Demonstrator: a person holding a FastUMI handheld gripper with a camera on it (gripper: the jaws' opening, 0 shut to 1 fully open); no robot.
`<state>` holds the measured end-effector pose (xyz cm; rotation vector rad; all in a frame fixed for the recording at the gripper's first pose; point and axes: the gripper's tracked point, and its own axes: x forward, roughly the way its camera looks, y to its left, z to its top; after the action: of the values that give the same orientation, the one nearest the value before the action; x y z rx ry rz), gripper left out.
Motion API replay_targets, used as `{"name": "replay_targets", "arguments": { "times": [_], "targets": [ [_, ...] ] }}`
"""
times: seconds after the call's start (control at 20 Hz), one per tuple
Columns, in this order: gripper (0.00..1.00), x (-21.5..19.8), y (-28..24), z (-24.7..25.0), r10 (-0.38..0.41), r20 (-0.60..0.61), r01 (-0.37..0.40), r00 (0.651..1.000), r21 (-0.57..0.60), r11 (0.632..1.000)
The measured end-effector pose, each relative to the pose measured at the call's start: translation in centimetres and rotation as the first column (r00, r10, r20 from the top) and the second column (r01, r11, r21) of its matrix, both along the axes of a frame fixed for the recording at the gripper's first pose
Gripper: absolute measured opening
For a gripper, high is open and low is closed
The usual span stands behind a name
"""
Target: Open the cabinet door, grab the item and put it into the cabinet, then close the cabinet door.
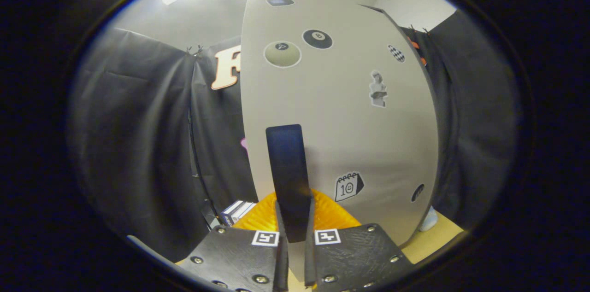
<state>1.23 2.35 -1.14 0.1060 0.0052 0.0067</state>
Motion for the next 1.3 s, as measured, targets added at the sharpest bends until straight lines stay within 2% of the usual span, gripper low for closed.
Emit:
{"name": "replay_targets", "arguments": {
  "times": [0.35, 0.8, 1.0, 1.3],
  "targets": [
    [0.14, -1.8, -1.4, 0.2, -0.032, 0.006, 0.032, 0.999, 0.011, 0.999],
    [0.13, -4.4, -4.5, 0.7, -0.111, 0.03, 0.11, 0.993, 0.007, 0.994],
    [0.13, -5.5, -6.5, 1.0, -0.195, 0.037, 0.195, 0.98, 0.01, 0.981],
    [0.12, -6.6, -10.3, 1.4, -0.334, 0.057, 0.334, 0.941, 0.002, 0.942]
  ]
}}
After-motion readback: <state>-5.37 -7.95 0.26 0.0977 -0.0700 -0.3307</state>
